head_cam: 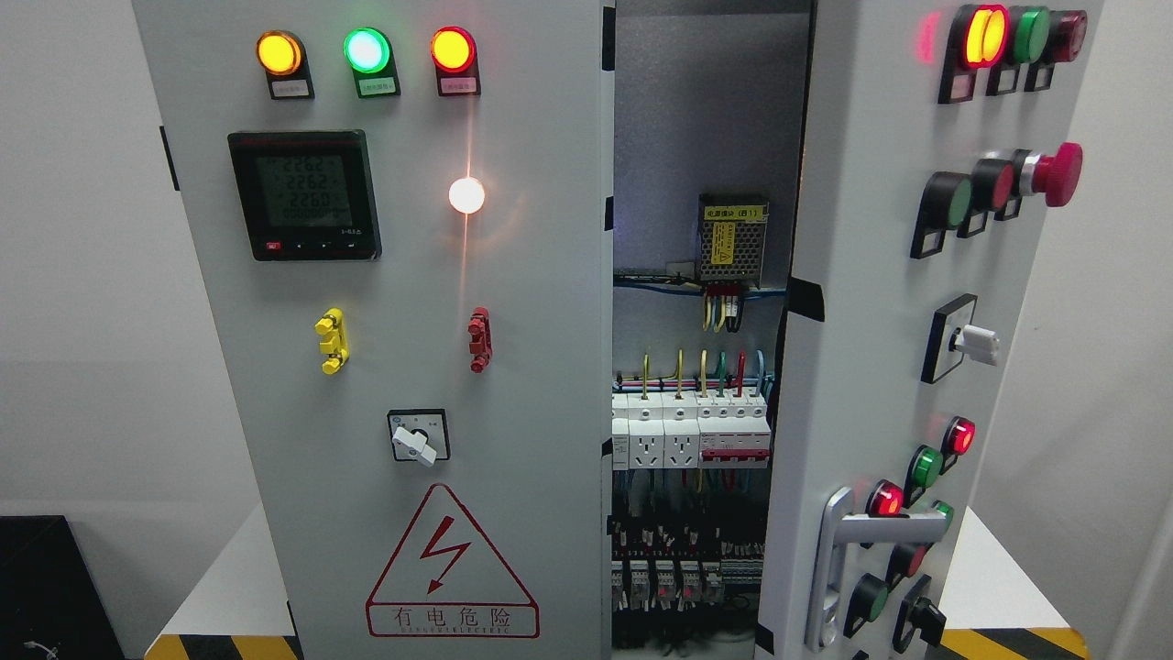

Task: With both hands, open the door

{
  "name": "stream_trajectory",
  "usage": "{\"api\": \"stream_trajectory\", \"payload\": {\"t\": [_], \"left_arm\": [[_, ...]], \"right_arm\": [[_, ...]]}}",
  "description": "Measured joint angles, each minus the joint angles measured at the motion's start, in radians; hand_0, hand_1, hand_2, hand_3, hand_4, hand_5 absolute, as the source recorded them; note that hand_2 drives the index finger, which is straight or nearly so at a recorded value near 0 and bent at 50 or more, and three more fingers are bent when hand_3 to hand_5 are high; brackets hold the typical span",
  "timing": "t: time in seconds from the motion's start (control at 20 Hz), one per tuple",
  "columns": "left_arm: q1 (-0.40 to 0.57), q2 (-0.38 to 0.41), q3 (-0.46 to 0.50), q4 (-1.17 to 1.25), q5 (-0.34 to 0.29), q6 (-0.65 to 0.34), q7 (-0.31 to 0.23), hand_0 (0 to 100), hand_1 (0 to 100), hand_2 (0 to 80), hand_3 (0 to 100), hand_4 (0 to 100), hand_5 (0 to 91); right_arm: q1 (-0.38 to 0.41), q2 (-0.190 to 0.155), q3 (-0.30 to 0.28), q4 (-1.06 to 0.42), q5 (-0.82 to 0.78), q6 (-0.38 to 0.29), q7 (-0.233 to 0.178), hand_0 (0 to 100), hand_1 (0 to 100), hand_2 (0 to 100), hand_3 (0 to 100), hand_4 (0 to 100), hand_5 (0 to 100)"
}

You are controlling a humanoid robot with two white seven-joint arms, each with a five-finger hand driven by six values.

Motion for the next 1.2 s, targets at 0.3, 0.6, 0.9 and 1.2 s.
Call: {"api": "stream_trajectory", "payload": {"t": [0.3, 0.6, 0.9, 1.2], "left_arm": [[0.0, 0.001, 0.0, 0.0, 0.0, 0.0, 0.0, 0, 0, 0.0, 0, 0, 0.0], [0.003, 0.002, 0.0, -0.012, -0.001, -0.001, 0.0, 0, 0, 0.0, 0, 0, 0.0], [0.075, 0.017, 0.0, -0.112, 0.0, -0.002, 0.0, 0, 0, 0.0, 0, 0, 0.0], [0.134, 0.047, -0.002, -0.261, -0.001, -0.002, -0.003, 0, 0, 0.0, 0, 0, 0.0]], "right_arm": [[0.0, 0.0, 0.0, 0.0, 0.0, 0.0, 0.003, 19, 0, 0, 0, 0, 0], [0.0, 0.0, 0.0, 0.0, 0.0, 0.0, 0.003, 19, 0, 0, 0, 0, 0], [0.0, 0.0, 0.0, 0.0, 0.001, 0.0, 0.003, 19, 0, 0, 0, 0, 0], [0.0, 0.0, 0.0, 0.0, 0.001, 0.0, 0.003, 19, 0, 0, 0, 0, 0]]}}
